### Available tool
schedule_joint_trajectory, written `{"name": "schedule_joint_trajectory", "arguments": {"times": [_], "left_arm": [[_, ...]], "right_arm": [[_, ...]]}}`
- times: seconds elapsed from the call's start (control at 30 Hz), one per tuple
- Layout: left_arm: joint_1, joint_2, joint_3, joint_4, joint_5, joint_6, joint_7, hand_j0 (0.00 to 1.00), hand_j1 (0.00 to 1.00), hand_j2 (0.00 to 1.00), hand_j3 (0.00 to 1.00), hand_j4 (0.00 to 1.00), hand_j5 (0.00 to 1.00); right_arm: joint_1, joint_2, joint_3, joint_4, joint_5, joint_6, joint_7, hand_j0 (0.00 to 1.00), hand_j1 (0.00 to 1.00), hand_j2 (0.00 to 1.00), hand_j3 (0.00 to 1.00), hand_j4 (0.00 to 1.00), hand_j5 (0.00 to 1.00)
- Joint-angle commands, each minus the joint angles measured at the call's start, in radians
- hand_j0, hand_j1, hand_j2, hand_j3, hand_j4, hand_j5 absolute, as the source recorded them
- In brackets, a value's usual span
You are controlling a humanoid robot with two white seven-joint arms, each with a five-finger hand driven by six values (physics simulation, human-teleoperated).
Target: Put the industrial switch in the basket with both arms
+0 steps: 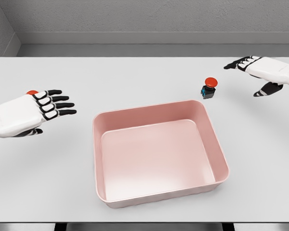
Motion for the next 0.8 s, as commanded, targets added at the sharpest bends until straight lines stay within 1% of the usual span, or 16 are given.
{"name": "schedule_joint_trajectory", "arguments": {"times": [0.0, 0.1, 0.13, 0.17, 0.2, 0.23, 0.27, 0.37, 0.43, 0.47, 0.5, 0.53, 0.6, 0.67, 0.7, 0.77], "left_arm": [[0.000, -0.007, 0.000, 0.000, 0.007, -0.001, 0.000, 1.00, 1.00, 1.00, 1.00, 1.00, 1.00], [0.002, -0.007, -0.002, 0.000, 0.007, -0.001, 0.000, 1.00, 1.00, 1.00, 1.00, 1.00, 1.00], [0.000, -0.005, -0.002, 0.000, -0.001, -0.001, 0.000, 1.00, 1.00, 1.00, 1.00, 1.00, 1.00], [-0.002, 0.004, 0.006, 0.002, -0.035, -0.001, 0.000, 1.00, 1.00, 1.00, 1.00, 1.00, 1.00], [-0.011, 0.004, 0.009, 0.007, -0.066, -0.001, 0.000, 1.00, 1.00, 1.00, 1.00, 1.00, 1.00], [-0.034, 0.004, 0.009, 0.017, -0.067, -0.001, 0.000, 1.00, 1.00, 1.00, 1.00, 1.00, 1.00], [-0.044, 0.003, 0.011, 0.042, -0.069, -0.001, 0.000, 1.00, 1.00, 1.00, 1.00, 1.00, 1.00], [-0.083, -0.001, 0.011, 0.112, -0.087, -0.001, -0.002, 1.00, 1.00, 1.00, 1.00, 1.00, 1.00], [-0.098, -0.007, 0.012, 0.169, -0.085, -0.001, -0.002, 1.00, 1.00, 1.00, 1.00, 1.00, 1.00], [-0.117, -0.010, 0.011, 0.207, -0.084, -0.001, -0.002, 1.00, 1.00, 1.00, 1.00, 1.00, 1.00], [-0.126, -0.016, 0.011, 0.240, -0.084, -0.001, -0.002, 1.00, 1.00, 1.00, 1.00, 1.00, 1.00], [-0.126, -0.017, 0.009, 0.246, -0.085, -0.001, -0.008, 1.00, 1.00, 1.00, 1.00, 1.00, 1.00], [-0.127, -0.039, 0.008, 0.257, -0.084, -0.001, -0.091, 1.00, 1.00, 1.00, 1.00, 1.00, 1.00], [-0.129, -0.065, 0.008, 0.258, -0.084, -0.001, -0.092, 1.00, 1.00, 1.00, 1.00, 1.00, 1.00], [-0.130, -0.076, 0.008, 0.266, -0.084, -0.001, -0.094, 1.00, 1.00, 1.00, 1.00, 1.00, 1.00], [-0.155, -0.114, 0.003, 0.298, -0.085, -0.001, -0.094, 1.00, 1.00, 1.00, 1.00, 1.00, 1.00]], "right_arm": [[0.000, 0.000, 0.000, -0.001, -0.006, 0.003, -0.003, 1.00, 1.00, 1.00, 1.00, 1.00, 1.00], [-0.006, -0.004, 0.007, -0.005, -0.006, 0.009, 0.008, 1.00, 1.00, 1.00, 1.00, 1.00, 1.00], [-0.008, -0.004, 0.007, -0.005, -0.006, 0.024, 0.010, 1.00, 1.00, 1.00, 1.00, 1.00, 1.00], [-0.006, -0.005, 0.009, -0.005, -0.006, 0.073, -0.022, 1.00, 1.00, 1.00, 1.00, 1.00, 1.00], [-0.006, -0.030, 0.026, -0.007, -0.006, 0.070, -0.137, 1.00, 1.00, 1.00, 1.00, 1.00, 1.00], [-0.006, -0.039, 0.064, -0.005, -0.006, 0.073, -0.256, 1.00, 1.00, 1.00, 1.00, 1.00, 1.00], [-0.006, -0.039, 0.076, -0.004, -0.006, 0.082, -0.294, 1.00, 1.00, 1.00, 1.00, 1.00, 1.00], [-0.006, -0.040, 0.078, -0.007, -0.006, 0.076, -0.299, 1.00, 1.00, 1.00, 1.00, 1.00, 1.00], [-0.009, -0.037, 0.079, -0.038, -0.006, 0.079, -0.271, 1.00, 1.00, 1.00, 1.00, 1.00, 1.00], [-0.014, -0.033, 0.079, -0.059, -0.006, 0.082, -0.214, 1.00, 1.00, 1.00, 1.00, 1.00, 1.00], [-0.029, -0.019, 0.078, -0.061, -0.003, 0.084, -0.156, 1.00, 1.00, 1.00, 1.00, 1.00, 1.00], [-0.046, -0.002, 0.079, -0.061, -0.001, 0.093, -0.090, 1.00, 1.00, 1.00, 1.00, 1.00, 1.00], [-0.083, 0.030, 0.079, -0.061, 0.003, 0.135, 0.033, 1.00, 1.00, 1.00, 1.00, 1.00, 1.00], [-0.101, 0.061, 0.079, -0.059, 0.003, 0.138, 0.092, 1.00, 1.00, 1.00, 1.00, 1.00, 1.00], [-0.101, 0.073, 0.081, -0.059, 0.003, 0.138, 0.099, 1.00, 1.00, 1.00, 1.00, 1.00, 1.00], [-0.101, 0.101, 0.082, -0.058, 0.003, 0.144, 0.109, 1.00, 1.00, 1.00, 1.00, 1.00, 1.00]]}}
